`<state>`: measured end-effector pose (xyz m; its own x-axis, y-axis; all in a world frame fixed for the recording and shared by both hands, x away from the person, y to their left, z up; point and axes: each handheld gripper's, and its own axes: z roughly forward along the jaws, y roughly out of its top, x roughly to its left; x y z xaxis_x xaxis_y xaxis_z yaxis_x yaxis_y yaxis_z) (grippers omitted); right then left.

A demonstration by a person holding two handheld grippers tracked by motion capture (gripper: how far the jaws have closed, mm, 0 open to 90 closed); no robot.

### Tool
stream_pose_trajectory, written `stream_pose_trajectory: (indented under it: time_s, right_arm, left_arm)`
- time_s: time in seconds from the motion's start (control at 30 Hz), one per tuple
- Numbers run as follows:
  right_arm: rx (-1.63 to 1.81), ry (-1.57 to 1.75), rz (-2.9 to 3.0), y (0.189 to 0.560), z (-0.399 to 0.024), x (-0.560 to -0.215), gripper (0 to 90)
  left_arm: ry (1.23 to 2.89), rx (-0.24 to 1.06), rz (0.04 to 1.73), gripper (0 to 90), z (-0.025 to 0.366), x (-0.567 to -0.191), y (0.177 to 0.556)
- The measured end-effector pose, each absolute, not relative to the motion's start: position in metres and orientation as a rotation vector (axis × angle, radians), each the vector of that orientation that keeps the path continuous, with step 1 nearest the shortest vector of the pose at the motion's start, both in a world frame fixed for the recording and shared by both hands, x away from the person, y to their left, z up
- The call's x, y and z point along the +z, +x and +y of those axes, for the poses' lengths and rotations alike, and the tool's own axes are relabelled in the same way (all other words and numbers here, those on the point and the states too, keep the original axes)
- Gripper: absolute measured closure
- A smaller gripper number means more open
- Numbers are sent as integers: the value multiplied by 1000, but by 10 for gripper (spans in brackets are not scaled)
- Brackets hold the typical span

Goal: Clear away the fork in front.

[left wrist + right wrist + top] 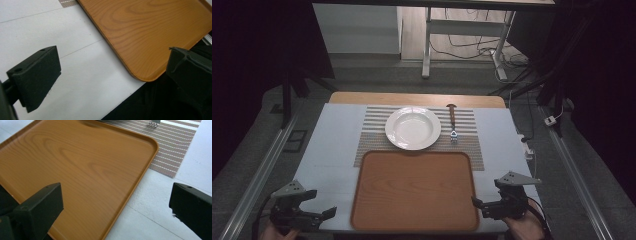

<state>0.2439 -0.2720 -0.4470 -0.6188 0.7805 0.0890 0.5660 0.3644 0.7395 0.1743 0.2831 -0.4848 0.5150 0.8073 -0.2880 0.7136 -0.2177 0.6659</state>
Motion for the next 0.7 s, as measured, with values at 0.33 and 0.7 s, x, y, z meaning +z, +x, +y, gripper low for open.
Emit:
stream_pose_trajectory:
  time_s: [0.33, 0.7]
  right_arm:
    - [1128, 1216, 2375, 254, -265, -449, 0]
    - [1128, 1227, 2425, 265, -255, -453, 0]
  left_arm:
    - [1979, 152, 1244, 0, 283, -485, 174]
    - [1987, 155, 1244, 0, 282, -485, 175]
